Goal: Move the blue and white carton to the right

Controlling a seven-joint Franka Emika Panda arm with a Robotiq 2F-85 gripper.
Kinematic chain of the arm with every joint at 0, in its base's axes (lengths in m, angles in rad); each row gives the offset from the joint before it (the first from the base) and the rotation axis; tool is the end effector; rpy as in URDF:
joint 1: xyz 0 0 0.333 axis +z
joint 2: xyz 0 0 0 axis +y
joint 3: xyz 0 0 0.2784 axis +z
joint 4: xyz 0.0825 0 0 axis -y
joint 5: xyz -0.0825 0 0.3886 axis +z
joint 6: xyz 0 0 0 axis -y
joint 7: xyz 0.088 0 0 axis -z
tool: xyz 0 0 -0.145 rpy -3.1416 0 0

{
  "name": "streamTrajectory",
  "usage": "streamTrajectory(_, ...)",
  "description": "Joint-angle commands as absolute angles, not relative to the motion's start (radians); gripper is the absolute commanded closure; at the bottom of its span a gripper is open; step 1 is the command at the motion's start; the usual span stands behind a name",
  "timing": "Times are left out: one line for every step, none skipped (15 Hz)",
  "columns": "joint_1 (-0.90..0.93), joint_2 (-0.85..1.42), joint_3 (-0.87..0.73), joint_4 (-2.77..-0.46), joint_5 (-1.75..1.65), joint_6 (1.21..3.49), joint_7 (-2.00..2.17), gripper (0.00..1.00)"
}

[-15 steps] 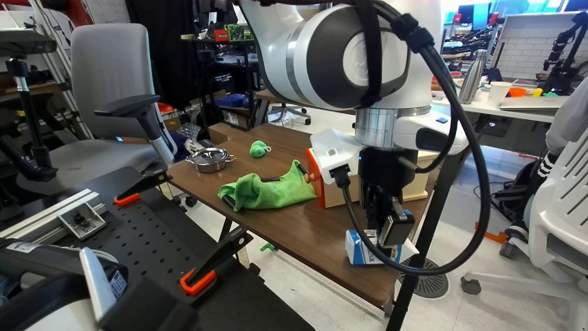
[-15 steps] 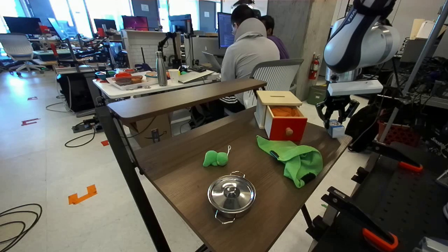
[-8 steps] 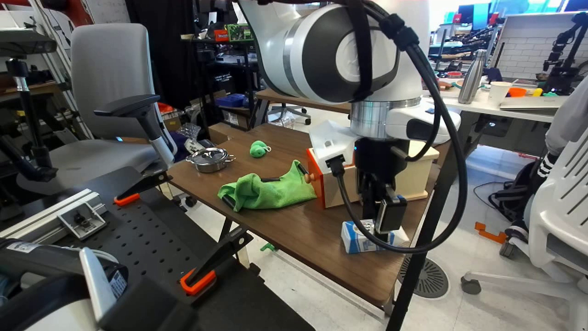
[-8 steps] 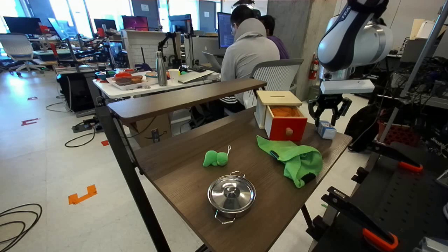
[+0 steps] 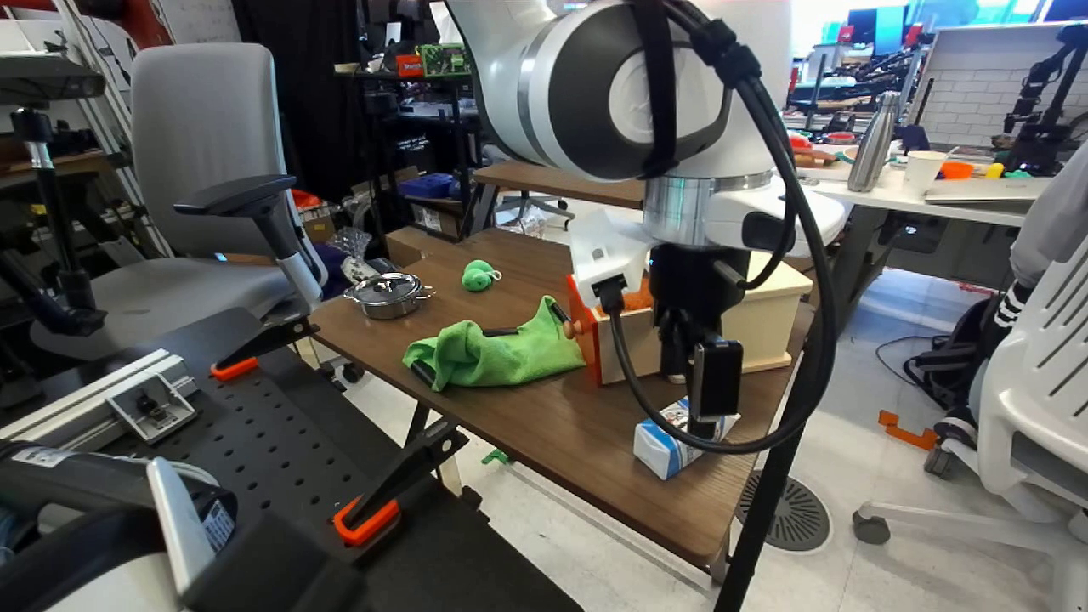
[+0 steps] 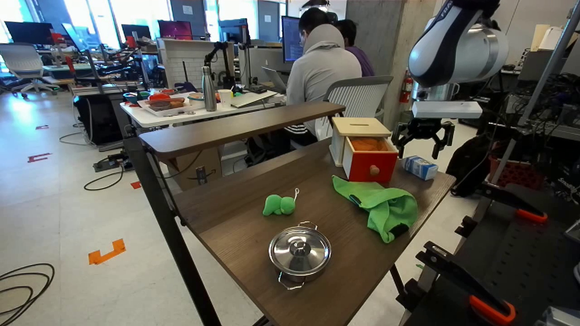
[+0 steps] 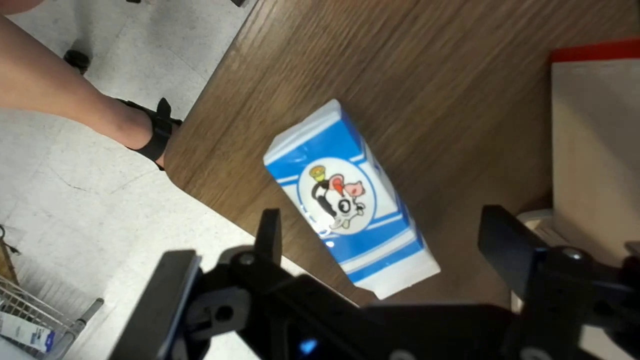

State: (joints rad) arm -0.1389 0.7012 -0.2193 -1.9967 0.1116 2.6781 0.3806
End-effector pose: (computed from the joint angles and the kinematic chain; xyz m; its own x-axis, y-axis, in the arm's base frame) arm 0.5327 -0.2144 0.0401 0.7054 -0.7078 0.0373 -0.7080 -0.7013 0.0831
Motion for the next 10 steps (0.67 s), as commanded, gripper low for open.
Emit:
streamTrajectory(-0.198, 0.506, -0.146, -2.144, 0.177, 2.681, 0.248, 0.0)
streamTrajectory(-0.216, 0.45, -0.12, -2.184, 0.194, 2.669, 0.199, 0.0)
streamTrajectory(-0.236, 0.4, -0.091, -2.217, 0.209, 2.662, 0.131, 0.0)
streamTrajectory(-0.234, 0.345, -0.082, -2.256, 0.211, 2.651, 0.093, 0.0)
streamTrajectory(-0.246, 0.287, -0.054, -2.297, 0.237, 2.638, 0.044, 0.0)
streamTrajectory(-0.253, 0.228, -0.03, -2.338, 0.267, 2.618, -0.007, 0.0)
streamTrajectory(-0.21, 0.368, -0.094, -2.224, 0.219, 2.646, 0.088, 0.0)
streamTrajectory(-0.212, 0.316, -0.078, -2.262, 0.238, 2.636, 0.052, 0.0)
streamTrajectory(-0.21, 0.275, -0.07, -2.292, 0.244, 2.626, 0.038, 0.0)
streamTrajectory(-0.208, 0.249, -0.068, -2.313, 0.245, 2.624, 0.033, 0.0)
